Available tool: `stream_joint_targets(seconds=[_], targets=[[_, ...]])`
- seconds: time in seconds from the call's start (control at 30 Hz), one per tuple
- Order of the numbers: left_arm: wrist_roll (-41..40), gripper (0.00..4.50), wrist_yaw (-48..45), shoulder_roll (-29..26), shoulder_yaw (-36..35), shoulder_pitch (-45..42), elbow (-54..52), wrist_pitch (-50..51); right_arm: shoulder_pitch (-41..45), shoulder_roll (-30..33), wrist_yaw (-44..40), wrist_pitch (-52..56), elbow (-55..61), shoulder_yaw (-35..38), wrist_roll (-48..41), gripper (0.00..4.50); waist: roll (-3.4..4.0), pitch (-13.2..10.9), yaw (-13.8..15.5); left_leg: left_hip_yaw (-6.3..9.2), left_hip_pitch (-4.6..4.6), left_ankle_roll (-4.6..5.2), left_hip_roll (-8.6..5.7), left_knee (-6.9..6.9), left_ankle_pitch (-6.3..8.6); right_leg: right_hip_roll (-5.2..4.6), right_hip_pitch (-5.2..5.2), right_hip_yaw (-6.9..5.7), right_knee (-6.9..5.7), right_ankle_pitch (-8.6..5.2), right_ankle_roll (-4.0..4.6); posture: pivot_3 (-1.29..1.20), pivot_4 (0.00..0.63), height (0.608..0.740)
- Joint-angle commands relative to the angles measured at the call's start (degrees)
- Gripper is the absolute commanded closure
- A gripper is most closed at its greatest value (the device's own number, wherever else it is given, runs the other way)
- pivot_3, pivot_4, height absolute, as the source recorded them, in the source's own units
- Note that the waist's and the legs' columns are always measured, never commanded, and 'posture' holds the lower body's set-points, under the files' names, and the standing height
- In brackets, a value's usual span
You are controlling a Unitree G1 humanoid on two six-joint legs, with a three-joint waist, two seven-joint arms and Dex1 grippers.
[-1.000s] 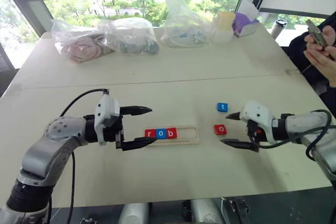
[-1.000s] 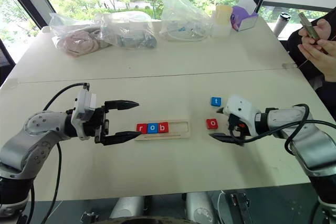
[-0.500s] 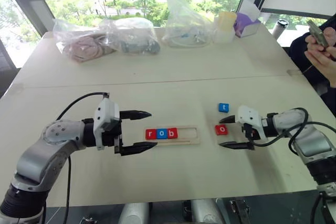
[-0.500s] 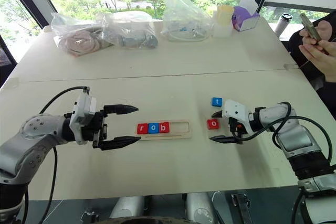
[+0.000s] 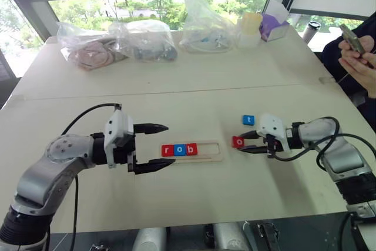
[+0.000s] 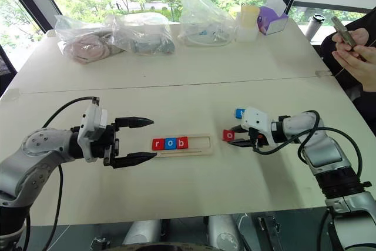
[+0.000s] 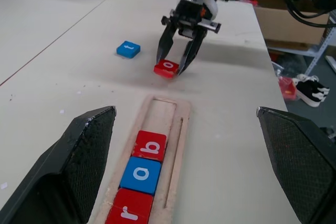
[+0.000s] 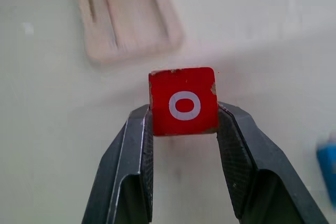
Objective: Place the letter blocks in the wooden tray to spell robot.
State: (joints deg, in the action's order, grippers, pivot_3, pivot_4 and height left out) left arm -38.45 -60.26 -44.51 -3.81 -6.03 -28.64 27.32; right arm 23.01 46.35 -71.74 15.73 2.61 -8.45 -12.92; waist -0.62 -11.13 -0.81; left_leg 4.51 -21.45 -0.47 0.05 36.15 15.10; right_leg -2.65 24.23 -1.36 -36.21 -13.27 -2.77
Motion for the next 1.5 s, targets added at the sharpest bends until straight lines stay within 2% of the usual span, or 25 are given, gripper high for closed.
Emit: stream_joint_targets(seconds=[0.03,0.17,0.27,1.03,1.5], targets=[[-1.7,0.0,-1.6,-1.8,-2.7,2.3,-2.8,-0.1,1.6,-2.2,1.4,5.0,8.0,-2.3,-1.6,3.37,0.0,0.0,0.1,0.01,0.0,0.0,0.01,-0.02,0.0,0.0,0.01,0.0,0.0,0.0,0.0,0.0,0.15,0.74],[-1.8,0.0,-1.5,-2.7,-3.2,3.0,-3.2,-0.3,2.9,-7.0,4.1,6.7,8.8,-6.7,0.3,3.37,-0.02,0.0,0.6,0.06,-0.07,-0.04,-0.03,0.03,-0.02,-0.05,0.01,-0.05,0.02,-0.11,0.19,0.0,0.15,0.74],[-1.6,0.0,-0.9,-2.6,-3.2,3.2,-3.6,-0.4,3.7,-8.2,4.9,6.2,8.1,-8.3,1.7,3.37,-0.02,0.0,0.6,0.03,-0.07,-0.06,-0.05,0.07,-0.03,-0.09,-0.01,-0.02,0.02,-0.11,0.19,0.0,0.15,0.74],[-1.6,0.0,1.8,-1.5,-2.7,3.6,-4.8,-0.7,5.3,-8.1,4.3,1.8,3.5,-12.1,8.5,3.37,-0.02,0.0,0.2,0.03,-0.05,-0.06,-0.05,0.04,-0.03,-0.06,0.0,-0.02,0.01,-0.04,0.06,0.0,0.15,0.74],[-1.3,0.0,2.5,-0.8,-2.2,3.1,-4.9,-0.5,5.9,-9.0,4.1,1.9,2.5,-12.3,9.3,3.37,-0.02,0.0,0.2,0.03,-0.05,-0.06,-0.05,0.04,-0.03,-0.05,0.0,-0.02,0.01,-0.03,0.06,0.0,0.15,0.74]])
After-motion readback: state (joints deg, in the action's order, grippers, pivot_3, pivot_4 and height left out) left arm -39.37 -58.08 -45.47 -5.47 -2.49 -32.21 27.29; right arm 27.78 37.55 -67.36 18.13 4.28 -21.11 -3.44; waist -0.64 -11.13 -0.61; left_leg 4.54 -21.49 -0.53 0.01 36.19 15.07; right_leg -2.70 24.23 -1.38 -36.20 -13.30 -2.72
